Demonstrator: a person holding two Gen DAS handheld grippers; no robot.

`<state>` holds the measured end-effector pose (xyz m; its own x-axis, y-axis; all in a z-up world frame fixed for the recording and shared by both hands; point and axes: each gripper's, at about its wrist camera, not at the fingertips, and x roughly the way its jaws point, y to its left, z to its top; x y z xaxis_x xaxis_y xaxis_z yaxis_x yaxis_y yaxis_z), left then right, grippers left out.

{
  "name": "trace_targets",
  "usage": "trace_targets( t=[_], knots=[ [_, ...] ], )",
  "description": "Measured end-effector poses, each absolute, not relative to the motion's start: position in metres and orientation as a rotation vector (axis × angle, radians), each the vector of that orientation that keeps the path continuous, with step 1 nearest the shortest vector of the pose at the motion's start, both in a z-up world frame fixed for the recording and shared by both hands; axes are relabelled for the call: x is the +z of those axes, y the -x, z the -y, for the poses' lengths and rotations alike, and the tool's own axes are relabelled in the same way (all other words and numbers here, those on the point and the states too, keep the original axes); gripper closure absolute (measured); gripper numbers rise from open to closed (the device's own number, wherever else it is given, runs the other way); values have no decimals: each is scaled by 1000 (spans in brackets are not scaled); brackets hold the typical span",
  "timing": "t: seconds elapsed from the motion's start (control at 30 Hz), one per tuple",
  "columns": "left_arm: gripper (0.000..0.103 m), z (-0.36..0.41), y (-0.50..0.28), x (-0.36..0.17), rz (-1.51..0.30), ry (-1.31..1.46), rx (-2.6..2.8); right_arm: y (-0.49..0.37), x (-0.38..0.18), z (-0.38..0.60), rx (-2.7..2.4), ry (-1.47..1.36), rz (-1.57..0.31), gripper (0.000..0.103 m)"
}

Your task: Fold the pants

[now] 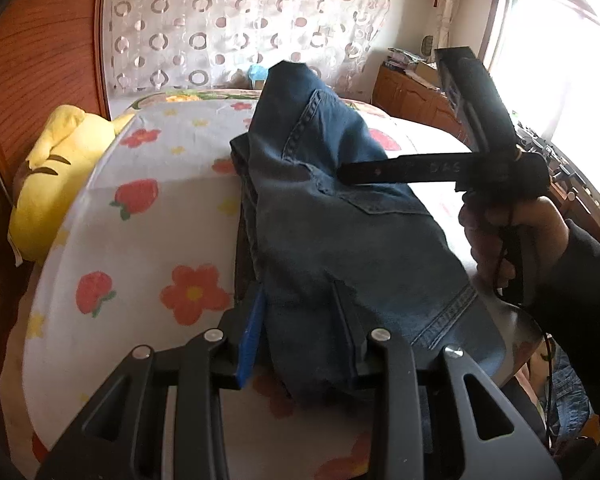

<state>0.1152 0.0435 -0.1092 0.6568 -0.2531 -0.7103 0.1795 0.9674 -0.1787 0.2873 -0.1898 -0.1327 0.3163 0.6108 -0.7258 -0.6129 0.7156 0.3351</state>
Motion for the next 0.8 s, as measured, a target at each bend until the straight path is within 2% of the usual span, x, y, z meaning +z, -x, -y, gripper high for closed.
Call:
trace_targets(
  t=[0.1, 0.2, 0.27, 0.33, 0.47, 0.8],
  knots=[
    [71, -43, -116, -112, -819, 96, -248, -286, -132, 191, 815, -1, -953, 47],
    [71, -43, -115, -114, -816, 100, -250, -287, -130, 195, 837, -32, -955, 61],
    [71, -45, -114, -115, -814, 116, -257, -286, -125, 199, 848, -72, -962, 76],
    [71, -46, -114, -115, -814, 129, -260, -281, -114, 198, 849, -63, -943, 82],
    [71, -50, -111, -113, -809, 141, -247, -264, -85, 185, 827, -3, -889, 86],
    [71, -78, -95, -76, -711, 196, -211, -218, -15, 133, 862, 131, -742, 88]
  ],
)
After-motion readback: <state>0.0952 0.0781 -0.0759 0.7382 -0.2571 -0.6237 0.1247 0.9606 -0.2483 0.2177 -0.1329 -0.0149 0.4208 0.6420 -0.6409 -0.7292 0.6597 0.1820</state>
